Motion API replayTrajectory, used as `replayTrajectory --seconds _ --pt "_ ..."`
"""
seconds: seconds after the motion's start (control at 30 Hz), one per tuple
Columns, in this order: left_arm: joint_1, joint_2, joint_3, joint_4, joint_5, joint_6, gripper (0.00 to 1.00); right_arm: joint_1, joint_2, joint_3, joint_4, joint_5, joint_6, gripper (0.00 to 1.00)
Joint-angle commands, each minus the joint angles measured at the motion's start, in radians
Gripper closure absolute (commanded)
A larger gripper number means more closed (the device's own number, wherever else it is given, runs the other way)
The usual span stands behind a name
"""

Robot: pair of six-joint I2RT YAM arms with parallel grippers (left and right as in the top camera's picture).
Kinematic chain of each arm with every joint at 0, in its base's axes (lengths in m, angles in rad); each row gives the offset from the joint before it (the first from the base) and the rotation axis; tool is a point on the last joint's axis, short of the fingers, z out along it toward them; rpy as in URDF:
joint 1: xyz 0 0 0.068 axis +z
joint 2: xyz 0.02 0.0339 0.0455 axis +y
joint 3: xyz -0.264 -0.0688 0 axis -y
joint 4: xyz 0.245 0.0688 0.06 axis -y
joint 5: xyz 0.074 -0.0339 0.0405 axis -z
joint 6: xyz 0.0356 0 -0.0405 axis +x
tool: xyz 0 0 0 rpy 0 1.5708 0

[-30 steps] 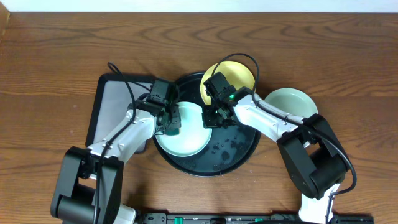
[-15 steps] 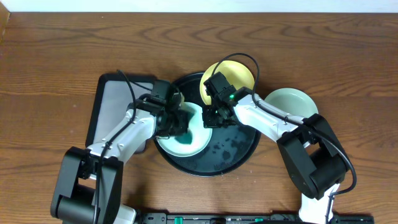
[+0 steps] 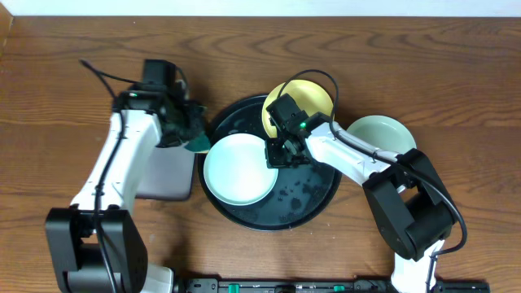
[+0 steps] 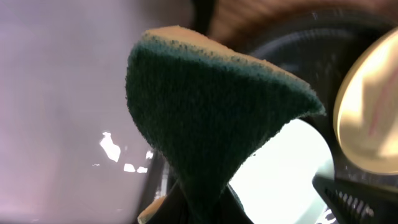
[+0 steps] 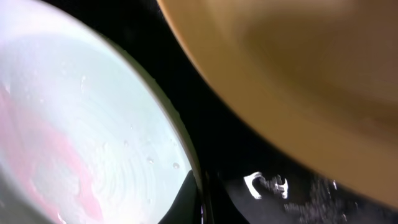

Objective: Clean dirty plates on tray and stack at the side
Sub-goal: 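Raise the sponge away from the plate toward the left pad, then lift the second light-green plate with right gripper and stack on first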

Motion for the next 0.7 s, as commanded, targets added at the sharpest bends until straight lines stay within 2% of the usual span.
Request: replayTrajectory --seconds 0.0,0.17,0.33,0.67 --pt "0.048 -0.042 0.043 -0.035 -0.013 -0.002 0.93 0.012 -0.014 0.076 -0.051 0.050 -0.050 0.99" --pt "0.079 -0.048 0.042 -0.042 -0.013 -0.001 0.93 0.056 -0.105 0.130 -0.137 0.216 -0.108 0.99" --pt "0.079 -0.048 0.042 -0.042 -0.014 -0.001 0.92 0.130 -0.241 0.130 -0.188 0.526 -0.159 0.99" --pt "0.078 -0.048 0.042 -0.042 -0.014 -0.002 0.92 0.277 -0.407 0.130 -0.178 1.009 -0.280 0.99"
